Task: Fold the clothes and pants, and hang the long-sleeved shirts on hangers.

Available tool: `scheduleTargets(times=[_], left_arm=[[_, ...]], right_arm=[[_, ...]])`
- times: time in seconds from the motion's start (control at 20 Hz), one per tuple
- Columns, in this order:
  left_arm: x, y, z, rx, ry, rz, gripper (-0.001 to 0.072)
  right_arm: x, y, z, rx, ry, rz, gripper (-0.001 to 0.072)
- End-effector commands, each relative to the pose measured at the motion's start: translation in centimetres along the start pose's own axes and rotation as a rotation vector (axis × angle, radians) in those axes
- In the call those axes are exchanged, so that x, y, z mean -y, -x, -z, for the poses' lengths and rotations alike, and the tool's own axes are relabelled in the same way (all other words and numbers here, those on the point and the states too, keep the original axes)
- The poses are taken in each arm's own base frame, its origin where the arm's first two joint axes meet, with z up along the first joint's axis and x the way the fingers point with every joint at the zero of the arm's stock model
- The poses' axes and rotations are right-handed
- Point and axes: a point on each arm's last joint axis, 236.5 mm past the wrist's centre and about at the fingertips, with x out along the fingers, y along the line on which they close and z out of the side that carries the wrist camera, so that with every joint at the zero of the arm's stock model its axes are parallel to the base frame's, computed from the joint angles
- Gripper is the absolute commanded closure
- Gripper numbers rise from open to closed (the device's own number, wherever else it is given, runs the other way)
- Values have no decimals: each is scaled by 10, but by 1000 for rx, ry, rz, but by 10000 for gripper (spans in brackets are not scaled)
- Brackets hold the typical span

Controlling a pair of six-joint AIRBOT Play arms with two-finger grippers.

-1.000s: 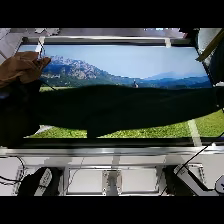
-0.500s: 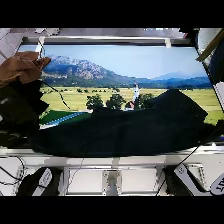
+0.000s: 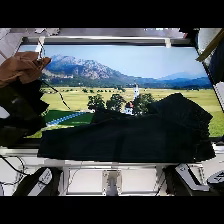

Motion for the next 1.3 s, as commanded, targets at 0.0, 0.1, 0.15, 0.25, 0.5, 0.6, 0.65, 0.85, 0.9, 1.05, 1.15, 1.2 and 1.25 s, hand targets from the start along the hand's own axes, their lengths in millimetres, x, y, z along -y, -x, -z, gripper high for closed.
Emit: scheduleTargets(times=[0.0, 0.1, 0.15, 0.25, 0.5, 0.6, 0.65, 0.85, 0.9, 1.05, 1.15, 1.2, 1.25], left_arm=[[99, 55, -72, 288, -85, 352, 293], [127, 42, -70, 244, -166, 372, 292], [144, 20, -56, 157, -204, 389, 292], [175, -31, -25, -3, -304, 405, 292], [226, -134, 9, -173, -414, 387, 292], [241, -150, 9, -222, -446, 395, 291], [248, -155, 7, -244, -463, 402, 290], [260, -169, -5, -260, -483, 408, 288], [257, -171, -4, -266, -491, 398, 288], [258, -168, 19, -341, -558, 408, 288], [262, -170, 25, -335, -601, 402, 288], [266, -171, 26, -327, -610, 402, 288], [269, -173, 27, -319, -617, 403, 289]], right_arm=[[-31, 39, -53, 188, -69, -147, 189], [-62, 71, -88, 320, -95, -287, 189], [-80, 86, -100, 368, -104, -372, 189], [-108, 101, -109, 401, -98, -479, 189], [-150, 97, -99, 366, 68, -503, 188], [-163, 97, -96, 365, 131, -513, 188], [-167, 97, -95, 362, 147, -516, 189], [-166, 93, -92, 348, 168, -492, 188], [-165, 92, -92, 347, 169, -486, 189], [-165, 92, -92, 348, 169, -486, 189], [-165, 92, -92, 347, 169, -487, 189], [-165, 92, -92, 347, 169, -487, 188], [-165, 92, -92, 346, 169, -487, 188]])
